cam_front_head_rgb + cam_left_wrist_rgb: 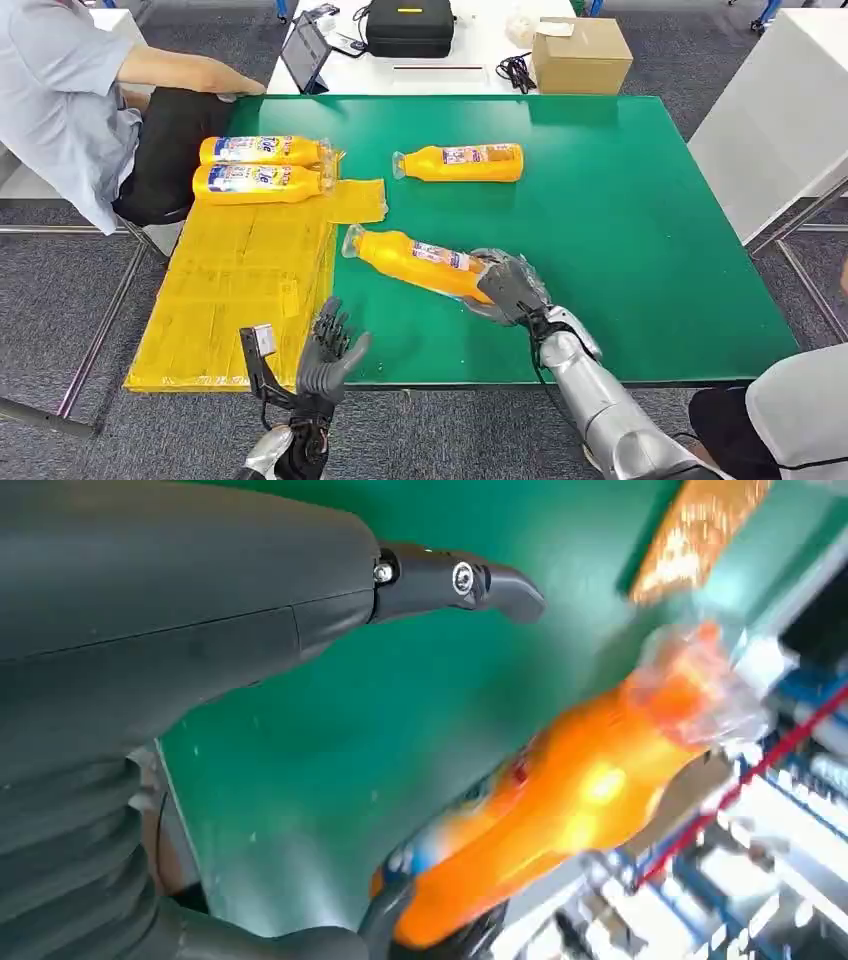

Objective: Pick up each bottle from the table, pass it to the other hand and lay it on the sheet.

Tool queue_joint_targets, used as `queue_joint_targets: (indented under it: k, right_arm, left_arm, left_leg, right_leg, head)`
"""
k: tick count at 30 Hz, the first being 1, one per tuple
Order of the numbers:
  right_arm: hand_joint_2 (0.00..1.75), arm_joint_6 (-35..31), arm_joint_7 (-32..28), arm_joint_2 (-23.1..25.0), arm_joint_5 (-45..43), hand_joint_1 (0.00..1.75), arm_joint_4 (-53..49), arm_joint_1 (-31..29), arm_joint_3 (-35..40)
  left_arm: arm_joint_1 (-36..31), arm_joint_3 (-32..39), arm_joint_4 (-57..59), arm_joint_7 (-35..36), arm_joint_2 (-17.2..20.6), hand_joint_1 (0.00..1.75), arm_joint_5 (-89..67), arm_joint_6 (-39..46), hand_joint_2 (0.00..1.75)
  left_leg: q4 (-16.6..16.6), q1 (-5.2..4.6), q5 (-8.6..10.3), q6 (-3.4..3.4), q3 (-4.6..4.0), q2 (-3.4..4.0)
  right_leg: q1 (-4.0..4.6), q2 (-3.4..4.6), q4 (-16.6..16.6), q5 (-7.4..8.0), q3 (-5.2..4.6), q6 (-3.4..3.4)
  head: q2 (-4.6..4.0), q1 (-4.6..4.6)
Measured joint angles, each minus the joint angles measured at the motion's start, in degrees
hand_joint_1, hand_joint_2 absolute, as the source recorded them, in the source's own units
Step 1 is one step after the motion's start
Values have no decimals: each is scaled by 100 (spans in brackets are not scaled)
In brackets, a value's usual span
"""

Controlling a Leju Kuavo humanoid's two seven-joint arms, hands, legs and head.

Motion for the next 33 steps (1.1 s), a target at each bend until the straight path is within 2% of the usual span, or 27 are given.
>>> queue_joint_targets:
  k: [5,9,33]
  right_arm:
    - [175,341,-9,120,-354,141,-409,51,96]
    - [175,461,-9,184,-470,141,-640,107,155]
    - [175,468,-9,208,-487,141,-828,188,238]
  left_arm:
    - [-123,-24,179,-245,-4,0,57,-620,175]
    - [-182,-7,227,-481,-37,0,-48,-644,175]
    - [-205,-4,273,-501,-50,0,-59,-646,175]
  left_leg:
    - [0,2,0,-1,0,2]
    - [0,2,0,-1,-2,2]
    - [0,0,0,0,-6,1]
  right_leg:
    - [1,1,1,0,-4,0]
    - [1,1,1,0,-5,0]
    - [0,0,1,0,-7,0]
  head:
    - [0,0]
    - [0,0]
    - [0,0]
